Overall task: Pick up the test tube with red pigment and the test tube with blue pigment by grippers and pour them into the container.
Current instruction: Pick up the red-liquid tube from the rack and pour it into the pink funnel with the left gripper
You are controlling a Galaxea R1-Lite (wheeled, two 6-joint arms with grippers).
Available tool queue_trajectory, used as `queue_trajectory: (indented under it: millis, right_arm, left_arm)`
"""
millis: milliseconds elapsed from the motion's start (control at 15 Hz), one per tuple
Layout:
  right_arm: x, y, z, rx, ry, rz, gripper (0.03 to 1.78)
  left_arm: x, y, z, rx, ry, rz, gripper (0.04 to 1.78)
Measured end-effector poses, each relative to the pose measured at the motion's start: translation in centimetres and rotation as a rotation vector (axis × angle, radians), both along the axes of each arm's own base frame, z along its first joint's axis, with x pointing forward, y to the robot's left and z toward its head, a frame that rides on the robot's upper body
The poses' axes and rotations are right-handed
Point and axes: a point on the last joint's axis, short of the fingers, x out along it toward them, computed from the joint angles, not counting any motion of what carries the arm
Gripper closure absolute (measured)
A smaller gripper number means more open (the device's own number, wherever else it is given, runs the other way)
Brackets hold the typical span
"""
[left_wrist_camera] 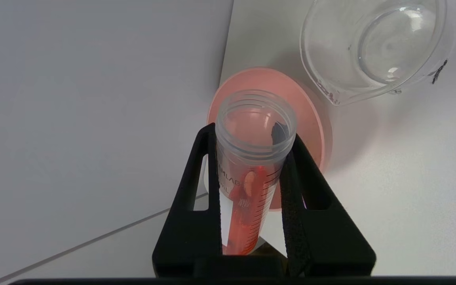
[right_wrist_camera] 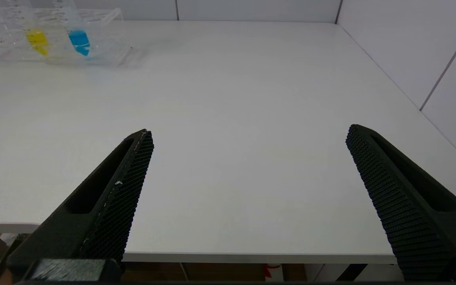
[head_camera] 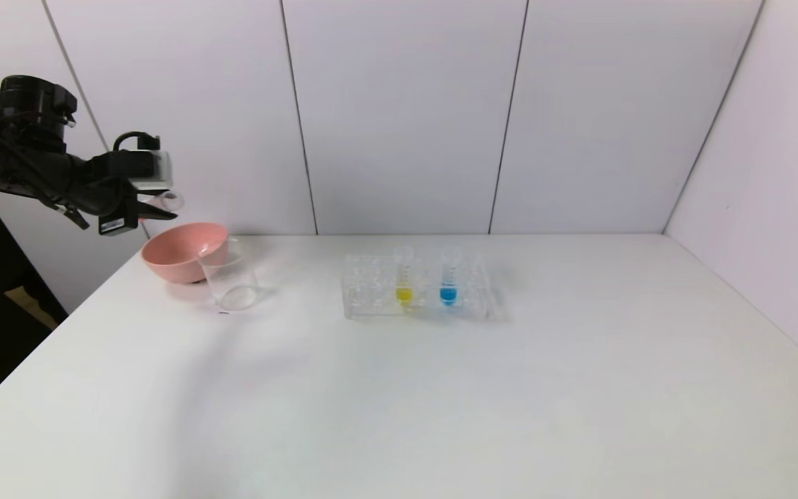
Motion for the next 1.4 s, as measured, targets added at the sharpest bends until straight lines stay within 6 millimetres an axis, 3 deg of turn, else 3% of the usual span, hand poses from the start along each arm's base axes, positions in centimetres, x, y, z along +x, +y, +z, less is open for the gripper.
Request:
queue_trajectory:
  millis: [1400]
  right_arm:
    - [0.0,0.0,0.0,0.0,0.0,0.0,0.04]
  left_arm:
    - [0.5,-1.5,-0.8,0.154,0.068,0.061,1.38]
